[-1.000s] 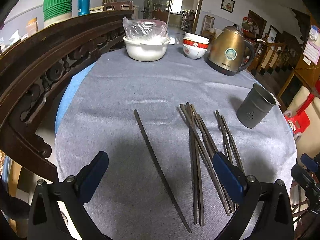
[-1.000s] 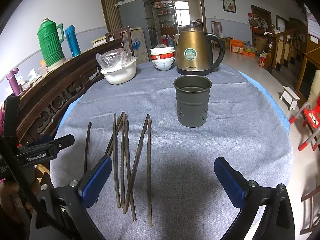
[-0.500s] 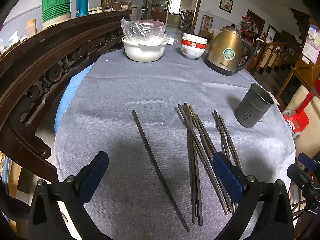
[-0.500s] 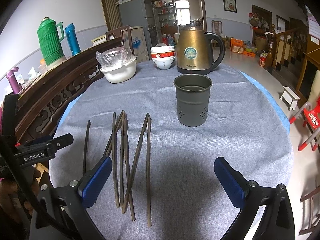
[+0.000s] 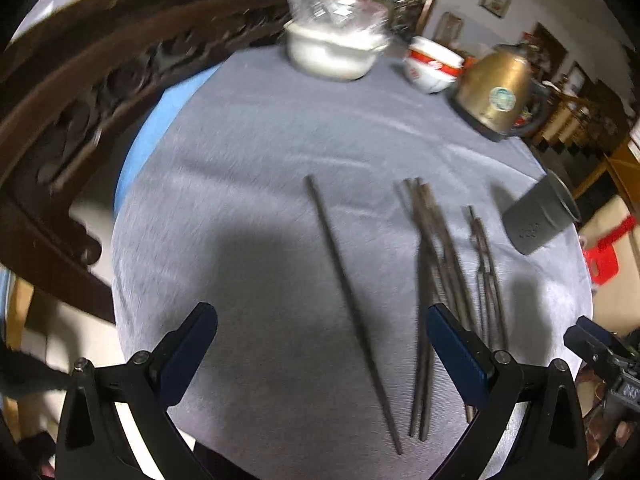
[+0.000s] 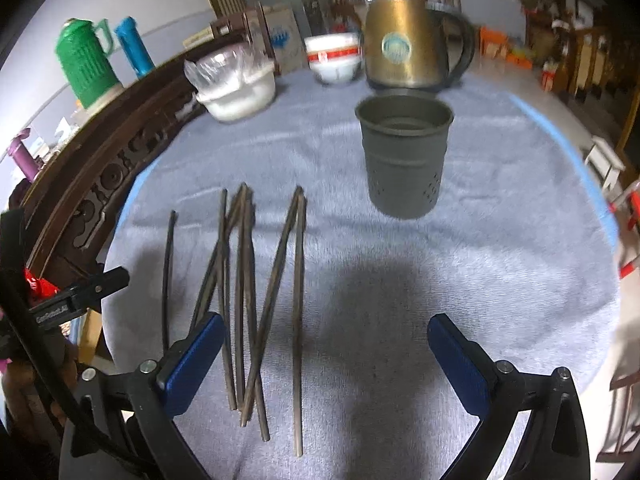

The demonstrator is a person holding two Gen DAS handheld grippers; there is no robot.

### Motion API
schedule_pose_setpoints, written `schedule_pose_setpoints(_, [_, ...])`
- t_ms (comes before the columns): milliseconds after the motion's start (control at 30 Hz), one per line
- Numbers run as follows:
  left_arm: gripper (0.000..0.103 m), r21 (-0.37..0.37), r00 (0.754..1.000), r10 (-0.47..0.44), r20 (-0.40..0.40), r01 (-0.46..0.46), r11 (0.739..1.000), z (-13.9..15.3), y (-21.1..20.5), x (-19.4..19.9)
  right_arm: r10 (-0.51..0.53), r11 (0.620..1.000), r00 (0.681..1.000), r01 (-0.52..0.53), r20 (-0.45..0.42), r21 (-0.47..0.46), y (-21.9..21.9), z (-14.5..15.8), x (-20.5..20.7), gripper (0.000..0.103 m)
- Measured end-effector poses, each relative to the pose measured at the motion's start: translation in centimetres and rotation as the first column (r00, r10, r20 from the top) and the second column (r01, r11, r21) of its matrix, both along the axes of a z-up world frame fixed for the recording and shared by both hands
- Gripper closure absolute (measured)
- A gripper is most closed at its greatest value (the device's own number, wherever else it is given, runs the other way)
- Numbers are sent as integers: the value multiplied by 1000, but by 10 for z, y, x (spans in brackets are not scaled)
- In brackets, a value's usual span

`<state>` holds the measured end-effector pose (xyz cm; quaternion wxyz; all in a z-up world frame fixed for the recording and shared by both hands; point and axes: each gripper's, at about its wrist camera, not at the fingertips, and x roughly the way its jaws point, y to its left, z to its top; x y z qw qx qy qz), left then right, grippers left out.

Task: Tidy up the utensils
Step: 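Move both grippers toward the dark chopsticks lying on the cloth, then close the left gripper on one chopstick while the right gripper grasps another chopstick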

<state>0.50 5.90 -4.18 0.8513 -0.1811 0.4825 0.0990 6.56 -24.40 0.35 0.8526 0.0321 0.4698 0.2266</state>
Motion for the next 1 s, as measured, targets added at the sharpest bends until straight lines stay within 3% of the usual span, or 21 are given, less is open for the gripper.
schedule_pose_setpoints(67, [0,-17,999,22,-36,-23,1000,-6,8,0,13,1000,999,-13,-49,-7,3,-6,13,14])
schedule_pose_setpoints(300, [2,-56,989,44,-144,-53,997,-24,18,11,63,990,967,-92,-249,-106,26,-35,55,31])
schedule_pose_setpoints(433, [8,-52,982,30,-186,-41,998,-25,15,24,69,983,944,-119,-323,-138,47,-51,75,57])
schedule_pose_setpoints(600, [25,-52,969,1,-245,-14,999,-28,6,48,69,963,931,-155,-358,-220,67,-59,90,64])
schedule_pose_setpoints(700, [40,-67,958,-18,-286,-1,998,-35,3,63,81,948,923,-187,-376,-256,76,-59,95,75])
schedule_pose_setpoints(767, [44,-83,951,-29,-307,4,997,-39,2,72,94,934,921,-212,-377,-287,82,-57,97,83])
schedule_pose_setpoints(867, [54,-84,945,-48,-323,22,996,-38,-1,87,106,919,917,-238,-384,-315,83,-54,101,88])
schedule_pose_setpoints(933, [71,-51,938,-75,-339,61,997,-37,-6,97,118,910,916,-255,-383,-328,82,-55,98,88])
schedule_pose_setpoints(967, [85,-39,934,-97,-344,90,995,-36,-10,102,125,905,914,-265,-386,-334,81,-54,97,88])
schedule_pose_setpoints(1000, [91,-54,927,-129,-351,117,992,-37,-13,106,132,899,912,-276,-389,-340,80,-52,95,88])
